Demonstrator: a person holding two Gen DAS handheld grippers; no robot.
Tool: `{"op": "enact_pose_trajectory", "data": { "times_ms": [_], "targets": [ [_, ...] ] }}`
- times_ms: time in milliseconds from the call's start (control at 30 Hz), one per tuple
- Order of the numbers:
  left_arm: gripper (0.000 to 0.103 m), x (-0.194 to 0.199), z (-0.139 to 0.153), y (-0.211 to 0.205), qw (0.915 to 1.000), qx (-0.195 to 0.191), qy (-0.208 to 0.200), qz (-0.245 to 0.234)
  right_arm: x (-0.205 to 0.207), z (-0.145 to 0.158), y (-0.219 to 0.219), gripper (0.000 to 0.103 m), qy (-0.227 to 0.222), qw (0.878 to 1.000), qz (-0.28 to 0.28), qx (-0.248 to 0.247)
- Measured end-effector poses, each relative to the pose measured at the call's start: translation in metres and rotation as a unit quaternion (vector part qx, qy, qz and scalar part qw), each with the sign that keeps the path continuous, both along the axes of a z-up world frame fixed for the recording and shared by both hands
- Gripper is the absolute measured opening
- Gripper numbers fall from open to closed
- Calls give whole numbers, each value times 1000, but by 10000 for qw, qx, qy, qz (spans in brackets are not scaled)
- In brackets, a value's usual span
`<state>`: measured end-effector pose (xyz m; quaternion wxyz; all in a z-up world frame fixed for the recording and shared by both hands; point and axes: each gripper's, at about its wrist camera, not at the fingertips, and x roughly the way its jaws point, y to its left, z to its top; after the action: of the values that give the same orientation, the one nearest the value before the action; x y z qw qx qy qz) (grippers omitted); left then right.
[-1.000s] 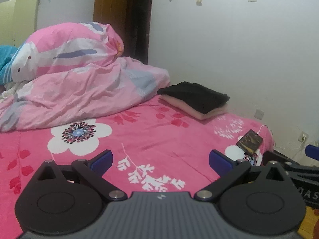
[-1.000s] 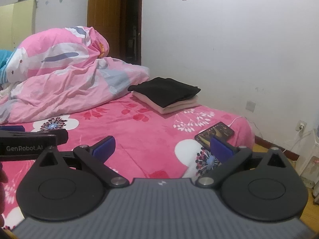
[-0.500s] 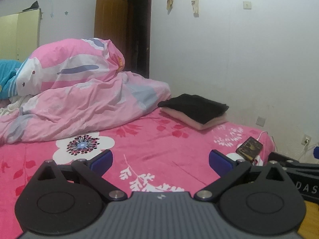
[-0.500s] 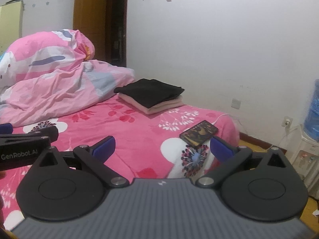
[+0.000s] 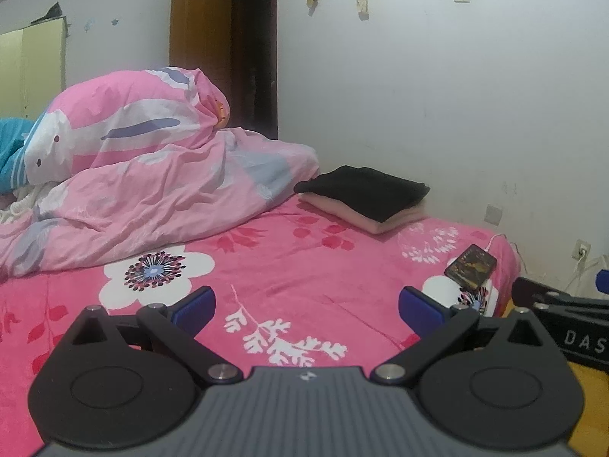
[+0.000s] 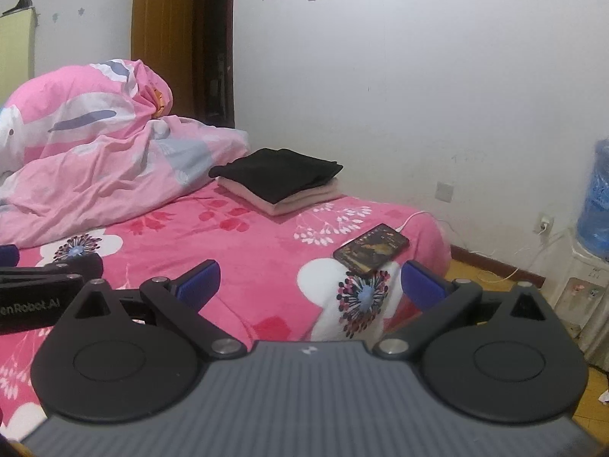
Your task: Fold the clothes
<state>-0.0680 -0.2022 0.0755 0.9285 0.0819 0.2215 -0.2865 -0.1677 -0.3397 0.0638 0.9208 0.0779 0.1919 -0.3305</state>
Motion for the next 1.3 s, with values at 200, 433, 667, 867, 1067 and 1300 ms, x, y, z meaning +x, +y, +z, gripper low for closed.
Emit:
{"op": "enact_pose_trajectory", "data": {
  "times_ms": [200,433,667,867,1067,1300],
  "targets": [
    [103,2,-3,1,9999,19,125,-62,6,-5,3,102,133,9999,-11,-20],
    [103,6,-6,5,9999,80,128,73,12,-7,9,102,270,9995,-16,-187],
    [103,10,-8,8,9996,81,216,149,15,-7,11,102,316,9993,19,-174],
    [103,16,-11,12,9993,70,291,230,19,-6,13,102,355,9992,48,-163],
    [103,17,-11,14,9992,65,305,266,21,-7,16,102,385,9991,84,-175],
    [103,19,-10,16,9991,43,312,290,24,-5,18,102,385,9990,124,-209]
  ]
}}
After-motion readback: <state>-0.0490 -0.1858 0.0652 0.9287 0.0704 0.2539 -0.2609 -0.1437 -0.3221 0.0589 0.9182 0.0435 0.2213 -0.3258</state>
